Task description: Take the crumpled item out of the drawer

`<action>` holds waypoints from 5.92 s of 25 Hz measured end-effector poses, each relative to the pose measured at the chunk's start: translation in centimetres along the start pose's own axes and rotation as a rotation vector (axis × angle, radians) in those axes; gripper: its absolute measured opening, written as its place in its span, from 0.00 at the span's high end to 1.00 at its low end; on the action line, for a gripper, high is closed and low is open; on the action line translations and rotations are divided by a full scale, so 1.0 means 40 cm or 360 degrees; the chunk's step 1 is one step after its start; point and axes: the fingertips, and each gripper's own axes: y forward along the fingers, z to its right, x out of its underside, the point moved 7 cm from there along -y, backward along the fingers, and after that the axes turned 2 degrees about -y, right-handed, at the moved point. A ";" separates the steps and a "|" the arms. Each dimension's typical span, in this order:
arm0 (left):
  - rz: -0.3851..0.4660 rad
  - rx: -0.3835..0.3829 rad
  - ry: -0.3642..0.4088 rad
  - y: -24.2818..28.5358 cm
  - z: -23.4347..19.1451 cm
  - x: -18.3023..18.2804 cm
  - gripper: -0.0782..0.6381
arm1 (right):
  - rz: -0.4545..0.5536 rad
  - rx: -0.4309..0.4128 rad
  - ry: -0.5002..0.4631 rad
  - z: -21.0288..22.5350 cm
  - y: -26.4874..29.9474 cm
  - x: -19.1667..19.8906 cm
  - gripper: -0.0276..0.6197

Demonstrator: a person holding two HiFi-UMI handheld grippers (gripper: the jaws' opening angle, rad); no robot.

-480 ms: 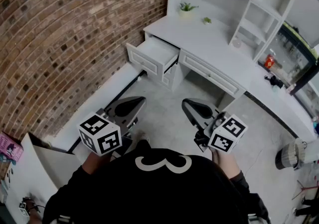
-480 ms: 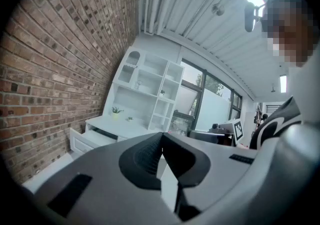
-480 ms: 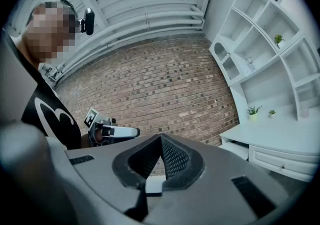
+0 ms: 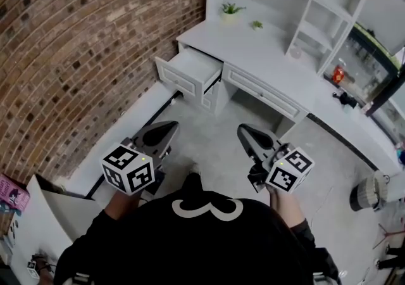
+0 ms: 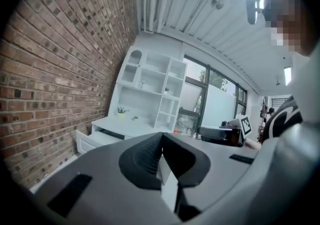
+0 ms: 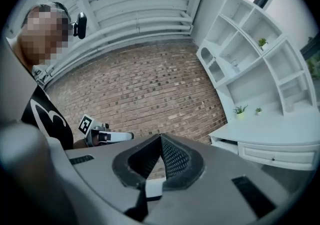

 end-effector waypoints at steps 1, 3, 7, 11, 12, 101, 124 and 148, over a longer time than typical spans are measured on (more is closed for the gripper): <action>-0.0004 -0.0026 0.0014 0.006 -0.010 0.002 0.89 | 0.0010 0.0024 0.0008 0.010 0.000 0.003 0.94; -0.0019 -0.0056 0.0019 0.020 -0.030 0.009 0.89 | 0.0005 0.0080 0.0007 0.030 0.000 0.009 0.94; -0.0040 -0.0056 -0.0039 0.056 -0.069 0.021 0.89 | -0.0023 0.0161 0.0013 0.080 0.005 0.018 0.94; -0.0080 -0.0043 -0.0100 0.113 -0.117 0.036 0.89 | -0.0045 0.0217 0.0047 0.142 0.027 0.030 0.78; -0.0090 -0.0035 -0.0108 0.132 -0.129 0.037 0.89 | -0.0053 0.0226 0.0052 0.161 0.037 0.032 0.75; -0.0179 -0.1176 -0.0917 0.642 -1.236 0.115 0.89 | -0.1836 -0.0398 -0.0053 1.223 1.488 0.797 0.59; -0.0134 -0.1237 -0.1004 0.672 -1.235 0.182 0.89 | -0.1876 -0.0345 -0.0019 1.271 1.503 0.857 0.75; -0.0058 -0.1089 -0.0857 0.639 -1.117 0.042 0.89 | -0.1402 -0.0323 -0.0007 1.178 1.393 0.532 0.79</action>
